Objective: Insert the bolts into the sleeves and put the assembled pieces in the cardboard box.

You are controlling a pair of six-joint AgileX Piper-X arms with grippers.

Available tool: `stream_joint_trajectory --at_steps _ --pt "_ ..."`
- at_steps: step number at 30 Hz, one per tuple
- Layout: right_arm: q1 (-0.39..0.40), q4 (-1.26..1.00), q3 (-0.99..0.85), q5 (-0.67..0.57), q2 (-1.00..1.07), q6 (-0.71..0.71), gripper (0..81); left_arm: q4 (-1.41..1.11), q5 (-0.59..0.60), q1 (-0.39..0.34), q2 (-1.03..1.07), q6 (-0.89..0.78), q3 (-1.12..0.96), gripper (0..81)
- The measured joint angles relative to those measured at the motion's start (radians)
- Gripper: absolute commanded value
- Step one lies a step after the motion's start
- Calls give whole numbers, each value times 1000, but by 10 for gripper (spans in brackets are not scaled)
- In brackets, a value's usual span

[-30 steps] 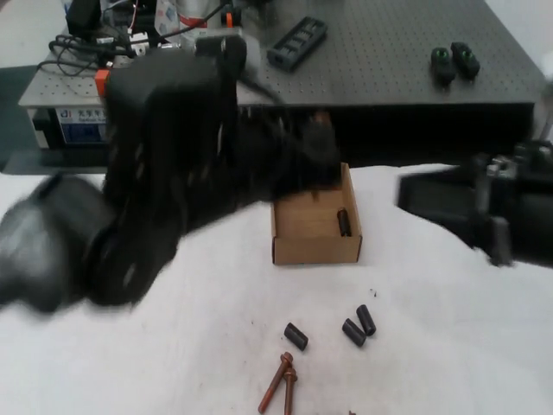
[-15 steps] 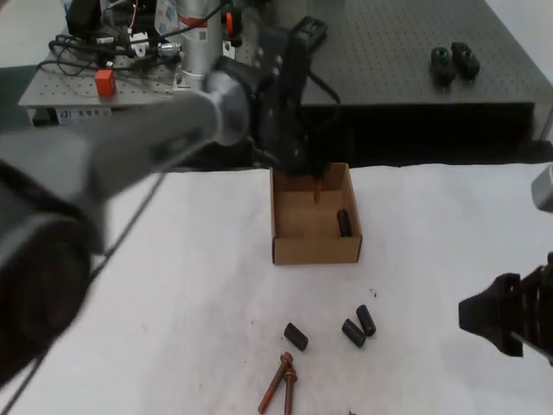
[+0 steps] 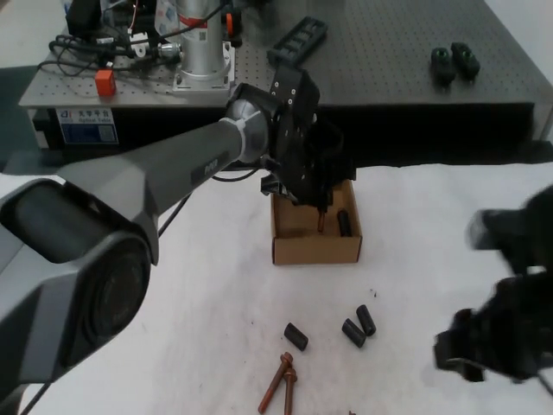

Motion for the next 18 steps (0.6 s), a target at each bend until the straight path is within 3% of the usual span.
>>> stream_joint_trajectory --at_steps 3,10,18 --pt "30 -46 -56 12 132 -6 408 0 16 0 0 -1 -3 334" --pt "64 -102 -255 50 408 -82 408 83 97 3 -30 8 -3 263" --pt "63 -62 -386 72 574 -148 408 237 -43 23 -240 128 36 264"
